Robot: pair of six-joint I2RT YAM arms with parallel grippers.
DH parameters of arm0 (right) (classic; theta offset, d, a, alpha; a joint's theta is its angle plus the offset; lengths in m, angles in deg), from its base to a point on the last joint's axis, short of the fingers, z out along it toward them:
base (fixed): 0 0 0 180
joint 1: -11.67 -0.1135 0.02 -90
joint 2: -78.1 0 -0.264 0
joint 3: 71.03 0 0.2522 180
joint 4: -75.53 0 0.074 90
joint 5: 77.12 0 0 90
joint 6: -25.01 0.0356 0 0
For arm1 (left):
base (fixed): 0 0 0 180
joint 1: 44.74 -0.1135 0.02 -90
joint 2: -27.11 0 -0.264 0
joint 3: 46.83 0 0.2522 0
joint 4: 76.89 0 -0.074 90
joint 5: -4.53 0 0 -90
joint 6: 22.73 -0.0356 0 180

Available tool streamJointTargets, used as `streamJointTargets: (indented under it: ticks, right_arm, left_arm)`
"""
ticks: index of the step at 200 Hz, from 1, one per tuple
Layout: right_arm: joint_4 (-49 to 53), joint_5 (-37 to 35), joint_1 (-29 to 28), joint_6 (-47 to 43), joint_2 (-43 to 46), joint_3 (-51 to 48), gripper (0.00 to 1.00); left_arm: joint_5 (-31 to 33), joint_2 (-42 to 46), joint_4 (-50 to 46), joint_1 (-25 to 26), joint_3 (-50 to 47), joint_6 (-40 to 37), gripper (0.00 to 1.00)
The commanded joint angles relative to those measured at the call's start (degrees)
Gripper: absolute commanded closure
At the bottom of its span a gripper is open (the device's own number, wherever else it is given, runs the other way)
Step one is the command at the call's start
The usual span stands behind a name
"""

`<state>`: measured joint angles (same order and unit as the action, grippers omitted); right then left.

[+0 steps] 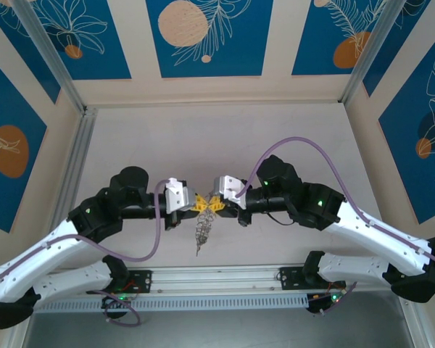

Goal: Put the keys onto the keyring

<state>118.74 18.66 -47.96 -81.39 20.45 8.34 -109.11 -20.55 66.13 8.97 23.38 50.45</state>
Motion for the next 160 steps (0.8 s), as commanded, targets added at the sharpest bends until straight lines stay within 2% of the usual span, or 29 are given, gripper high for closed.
streamJointTargets:
  ticks: [1, 60, 96, 118, 160]
  right_arm:
    - [-3.78, 1.62, -0.27, 0.70, 2.75, -0.49, 0.84]
    - [-3.70, 2.12, -0.20, 2.41, 4.13, -3.02, 0.82]
    - [-3.87, 4.56, -0.11, 3.04, 4.28, -3.26, 0.81]
    - [-3.65, 4.67, 0.28, 3.16, 3.70, -3.51, 0.89]
    - [-3.77, 5.24, 1.01, 4.18, 3.25, -4.47, 0.90]
  left_arm:
    - [-2.20, 3.69, 6.46, 0.21, -2.29, 3.31, 1.00]
    - [-7.62, 5.16, 15.65, -0.32, -6.56, 8.48, 1.00]
    - [-8.31, 5.68, 17.70, -0.54, -7.44, 9.41, 1.00]
    - [-8.60, 5.98, 18.80, -0.70, -7.99, 9.86, 1.00]
    - [-9.69, 6.26, 21.67, -1.59, -9.12, 11.18, 1.00]
